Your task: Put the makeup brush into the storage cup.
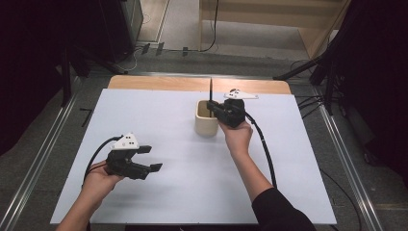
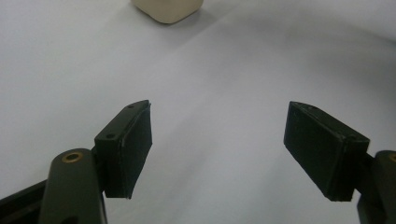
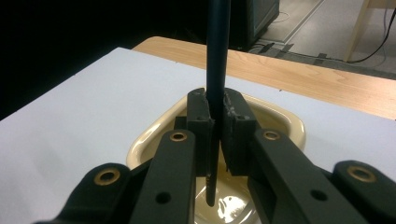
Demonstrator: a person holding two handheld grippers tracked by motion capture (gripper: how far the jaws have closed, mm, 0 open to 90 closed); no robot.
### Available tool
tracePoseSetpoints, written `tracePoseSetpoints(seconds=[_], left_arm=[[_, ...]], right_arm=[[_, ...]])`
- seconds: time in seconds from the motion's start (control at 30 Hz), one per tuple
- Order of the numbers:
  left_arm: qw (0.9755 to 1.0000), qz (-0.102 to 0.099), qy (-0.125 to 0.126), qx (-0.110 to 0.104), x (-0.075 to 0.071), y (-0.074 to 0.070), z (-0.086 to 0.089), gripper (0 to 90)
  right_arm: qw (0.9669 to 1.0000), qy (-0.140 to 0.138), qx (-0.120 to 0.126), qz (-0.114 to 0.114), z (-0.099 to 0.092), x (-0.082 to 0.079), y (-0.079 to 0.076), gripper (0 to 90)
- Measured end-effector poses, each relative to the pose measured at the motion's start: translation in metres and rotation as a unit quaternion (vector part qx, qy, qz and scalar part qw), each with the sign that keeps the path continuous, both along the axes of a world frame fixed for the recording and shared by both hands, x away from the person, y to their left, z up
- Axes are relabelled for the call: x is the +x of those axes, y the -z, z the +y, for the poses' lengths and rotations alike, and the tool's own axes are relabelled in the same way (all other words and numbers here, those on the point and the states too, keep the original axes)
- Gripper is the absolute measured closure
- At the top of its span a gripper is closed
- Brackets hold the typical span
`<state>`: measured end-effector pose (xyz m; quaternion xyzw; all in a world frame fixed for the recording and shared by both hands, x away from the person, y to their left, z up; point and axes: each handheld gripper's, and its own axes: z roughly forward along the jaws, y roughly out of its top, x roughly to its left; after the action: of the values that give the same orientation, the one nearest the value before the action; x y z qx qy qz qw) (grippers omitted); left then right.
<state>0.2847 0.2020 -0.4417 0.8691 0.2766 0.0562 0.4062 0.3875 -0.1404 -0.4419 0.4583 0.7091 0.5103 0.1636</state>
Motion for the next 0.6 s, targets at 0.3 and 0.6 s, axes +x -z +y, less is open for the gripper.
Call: tracePoseSetpoints(seconds=[0.3, 0.6], left_arm=[[1.0, 0.0, -0.001, 0.0, 0.0, 0.0, 0.0, 24.1], [1.0, 0.0, -0.001, 0.0, 0.0, 0.0, 0.001, 24.1]], right_arm=[[0.9985, -0.032, 0.002, -0.045, 0.001, -0.008, -0.006, 44.3], [0.9984, -0.039, -0.022, -0.033, 0.001, -0.011, -0.008, 30.1]])
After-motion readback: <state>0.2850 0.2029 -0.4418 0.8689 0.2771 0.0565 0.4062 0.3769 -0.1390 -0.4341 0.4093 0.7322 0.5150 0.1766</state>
